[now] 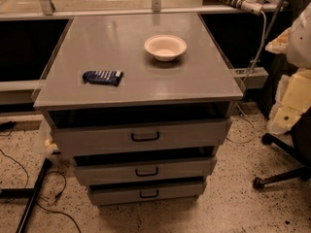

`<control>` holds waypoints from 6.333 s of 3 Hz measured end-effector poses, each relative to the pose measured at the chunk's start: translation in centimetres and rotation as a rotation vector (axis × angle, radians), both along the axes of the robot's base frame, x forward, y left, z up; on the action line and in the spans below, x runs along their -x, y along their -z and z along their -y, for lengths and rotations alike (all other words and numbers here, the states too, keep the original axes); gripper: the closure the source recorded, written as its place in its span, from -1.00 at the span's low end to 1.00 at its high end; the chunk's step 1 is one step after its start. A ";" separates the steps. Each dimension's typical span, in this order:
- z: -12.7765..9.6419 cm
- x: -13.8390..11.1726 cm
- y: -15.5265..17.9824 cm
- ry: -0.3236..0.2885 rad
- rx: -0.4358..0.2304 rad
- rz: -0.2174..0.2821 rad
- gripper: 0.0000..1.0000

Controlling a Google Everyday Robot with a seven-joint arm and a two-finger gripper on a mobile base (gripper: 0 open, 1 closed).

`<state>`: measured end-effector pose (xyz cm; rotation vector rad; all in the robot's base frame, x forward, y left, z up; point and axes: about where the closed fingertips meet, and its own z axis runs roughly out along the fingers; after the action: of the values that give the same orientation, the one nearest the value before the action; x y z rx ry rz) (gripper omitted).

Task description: Open top drawer

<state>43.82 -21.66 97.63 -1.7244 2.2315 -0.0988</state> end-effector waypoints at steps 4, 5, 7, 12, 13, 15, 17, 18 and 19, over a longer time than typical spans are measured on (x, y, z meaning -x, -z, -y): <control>-4.4 1.1 10.4 -0.188 -0.288 0.065 -1.00; -6.8 -0.5 15.1 -0.217 -0.380 0.084 -1.00; -8.3 -0.5 17.4 -0.242 -0.427 0.040 -1.00; -11.6 -9.1 26.5 -0.279 -0.400 0.168 -1.00; -10.7 -10.9 28.0 -0.274 -0.374 0.196 -1.00; -8.6 -12.5 31.3 -0.229 -0.355 0.213 -1.00; -8.3 -13.5 32.0 -0.208 -0.372 0.200 -0.62; -8.3 -13.5 32.0 -0.208 -0.372 0.200 -0.15; -8.4 -13.3 31.5 -0.212 -0.375 0.196 0.30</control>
Offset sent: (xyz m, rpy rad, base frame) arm -0.0194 0.0271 -0.0560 0.0564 0.0069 0.1076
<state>57.10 -13.30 66.15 -1.6496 1.7811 0.1804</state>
